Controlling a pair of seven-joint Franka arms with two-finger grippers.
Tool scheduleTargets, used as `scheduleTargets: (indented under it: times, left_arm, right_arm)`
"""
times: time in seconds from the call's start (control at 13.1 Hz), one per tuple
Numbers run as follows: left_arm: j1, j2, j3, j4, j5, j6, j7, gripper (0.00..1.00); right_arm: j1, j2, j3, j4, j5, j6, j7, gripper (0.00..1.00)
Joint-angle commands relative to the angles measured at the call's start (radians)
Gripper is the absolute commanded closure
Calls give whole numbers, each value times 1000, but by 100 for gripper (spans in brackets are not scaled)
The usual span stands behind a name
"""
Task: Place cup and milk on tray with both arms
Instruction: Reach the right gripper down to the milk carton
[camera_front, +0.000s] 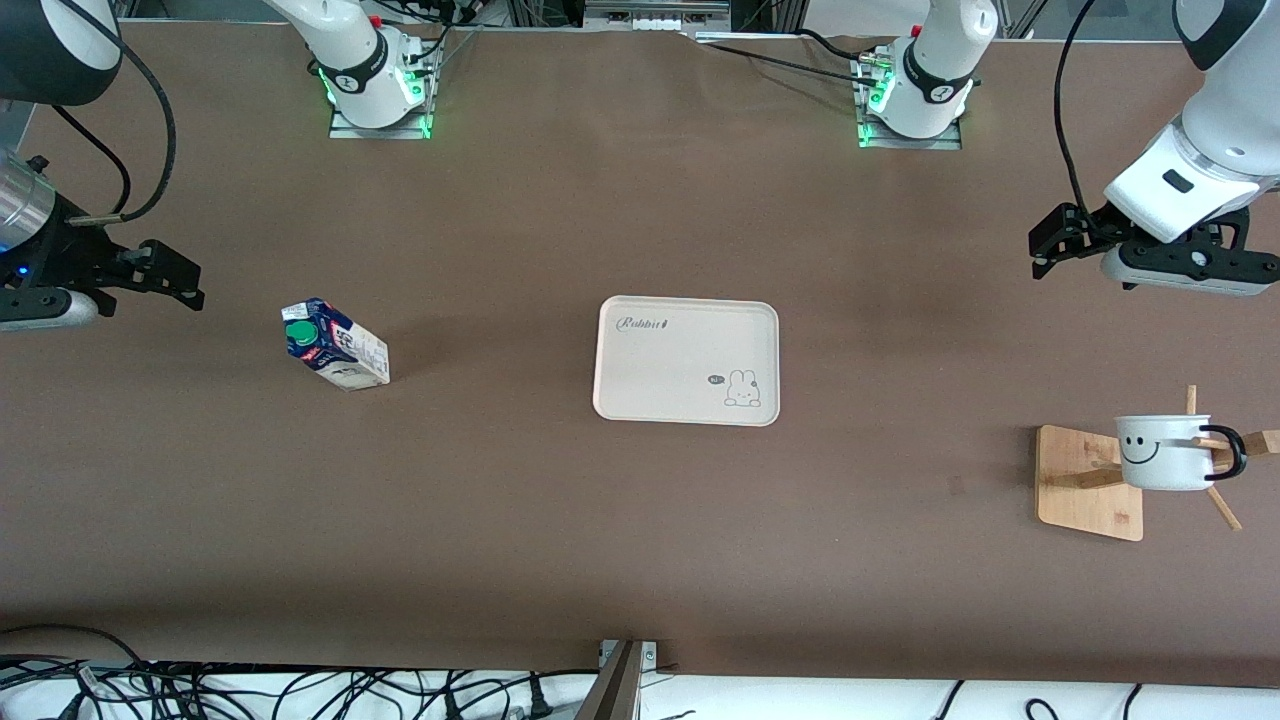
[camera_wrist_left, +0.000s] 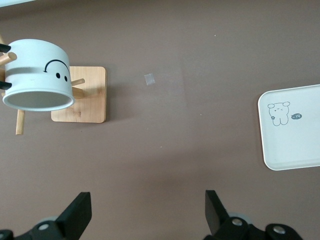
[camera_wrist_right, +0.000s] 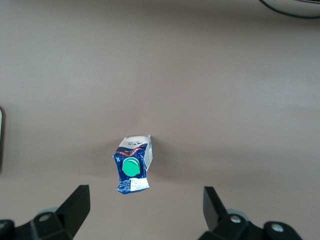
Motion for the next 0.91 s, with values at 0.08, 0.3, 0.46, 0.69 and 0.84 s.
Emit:
scheduleTargets:
  times: [0.08,0.3,0.46,0.69,0.84]
  left_arm:
    - [3,18,3,33,-23,-16,26,0]
    - [3,18,3,34,-23,-16,26,0]
    - [3,18,3,34,-23,-16,27,0]
    - [3,18,3,34,-22,-16,27,0]
    - [3,18,3,34,-23,-16,27,0]
  right_arm:
    - [-1,12,3,27,16,-23,10,0]
    - [-1,12,5,27,19,-15,10,0]
    - [-4,14,5,28,22,-7,0,0]
    - [1,70,5,28,33,26,-5,0]
    - [8,176,6,30,42,25,-13,0]
